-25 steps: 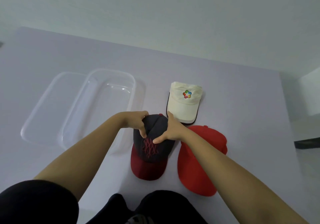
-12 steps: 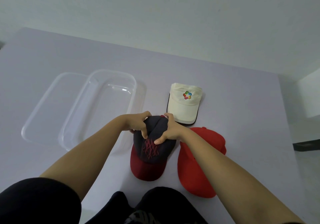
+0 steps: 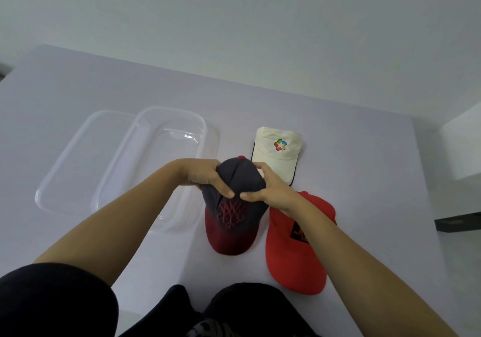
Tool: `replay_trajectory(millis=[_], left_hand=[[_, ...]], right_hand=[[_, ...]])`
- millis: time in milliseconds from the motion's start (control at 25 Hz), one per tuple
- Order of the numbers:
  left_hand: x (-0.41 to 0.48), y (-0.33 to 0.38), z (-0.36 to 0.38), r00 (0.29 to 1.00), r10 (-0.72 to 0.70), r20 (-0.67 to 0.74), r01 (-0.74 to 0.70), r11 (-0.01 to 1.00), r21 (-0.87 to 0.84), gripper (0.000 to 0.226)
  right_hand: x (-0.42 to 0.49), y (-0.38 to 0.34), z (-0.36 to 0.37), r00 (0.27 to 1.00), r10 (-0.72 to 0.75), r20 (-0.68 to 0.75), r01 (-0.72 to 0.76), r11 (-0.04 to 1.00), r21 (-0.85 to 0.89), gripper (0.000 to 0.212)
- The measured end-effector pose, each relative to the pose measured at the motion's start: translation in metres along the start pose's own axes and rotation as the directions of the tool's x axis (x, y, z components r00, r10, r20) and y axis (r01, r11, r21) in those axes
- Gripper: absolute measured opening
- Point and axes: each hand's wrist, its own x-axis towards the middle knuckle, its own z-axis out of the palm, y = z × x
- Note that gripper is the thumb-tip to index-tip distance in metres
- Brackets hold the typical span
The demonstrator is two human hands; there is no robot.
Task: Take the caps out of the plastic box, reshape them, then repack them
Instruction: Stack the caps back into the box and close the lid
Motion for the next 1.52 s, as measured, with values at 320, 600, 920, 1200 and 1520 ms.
replay_trajectory(millis=[320,600,920,1200,1520], left_hand=[[-0.074,0.034,-0.031,0.953,0.223,-0.205,-0.204,0.973,0.109,0.03],[-0.135,-0.003,-0.093,0.949,0.161,-0.269,-0.099,0.968,0.23,0.02],[-0.095,-0.088,-0.131,0.983,-0.027,-0.182,0.05,0.991,0.125,0.033],[-0.044,-0.118,-0.142,0.992,-0.122,-0.02,0.123,0.992,0.011,0.054],[-0.025,-0.128,-0.147,0.992,-0.056,-0.117,0.049,0.997,-0.059,0.049]], right_hand=[[-0.02,-0.059,0.027,0.911,-0.313,-0.268,0.331,0.943,0.024,0.072],[-0.002,-0.07,0.11,0.829,-0.244,-0.504,0.36,0.921,0.147,0.038],[0.039,-0.005,0.227,0.847,0.169,-0.504,-0.178,0.984,0.03,0.064],[0.048,-0.007,0.241,0.724,0.146,-0.674,-0.294,0.95,-0.11,0.052],[0.053,-0.006,0.243,0.689,0.145,-0.71,-0.333,0.934,-0.132,0.051]])
